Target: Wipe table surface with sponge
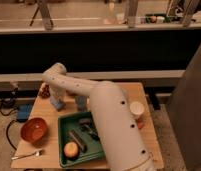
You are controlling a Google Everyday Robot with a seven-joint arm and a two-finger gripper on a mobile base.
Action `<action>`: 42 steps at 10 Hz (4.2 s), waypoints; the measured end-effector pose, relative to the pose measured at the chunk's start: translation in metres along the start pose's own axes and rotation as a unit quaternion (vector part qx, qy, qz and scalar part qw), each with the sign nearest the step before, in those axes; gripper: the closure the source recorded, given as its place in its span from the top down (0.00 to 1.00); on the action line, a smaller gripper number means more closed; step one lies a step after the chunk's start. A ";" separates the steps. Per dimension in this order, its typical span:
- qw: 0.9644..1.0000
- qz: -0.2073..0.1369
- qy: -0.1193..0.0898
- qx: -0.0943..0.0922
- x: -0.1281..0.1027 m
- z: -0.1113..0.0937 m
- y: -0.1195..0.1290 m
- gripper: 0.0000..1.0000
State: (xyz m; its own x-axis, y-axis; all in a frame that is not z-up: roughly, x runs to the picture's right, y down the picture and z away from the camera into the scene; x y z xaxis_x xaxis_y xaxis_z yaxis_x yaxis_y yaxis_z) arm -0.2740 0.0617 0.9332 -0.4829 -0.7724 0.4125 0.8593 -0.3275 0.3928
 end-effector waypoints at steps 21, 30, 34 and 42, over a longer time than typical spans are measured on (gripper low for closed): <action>0.999 0.002 -0.018 -0.031 -0.028 -0.006 0.042 0.08; 0.995 -0.099 -0.014 0.004 0.008 0.012 -0.062 0.08; 0.993 -0.115 -0.020 0.016 -0.048 0.004 -0.058 0.08; 0.998 -0.043 -0.036 -0.024 -0.049 0.005 0.025 0.08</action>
State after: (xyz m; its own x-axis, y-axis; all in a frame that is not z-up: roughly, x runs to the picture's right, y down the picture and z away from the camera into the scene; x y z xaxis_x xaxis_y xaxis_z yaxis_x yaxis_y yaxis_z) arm -0.2292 0.0941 0.9264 -0.5644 -0.6996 0.4381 0.8207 -0.4182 0.3894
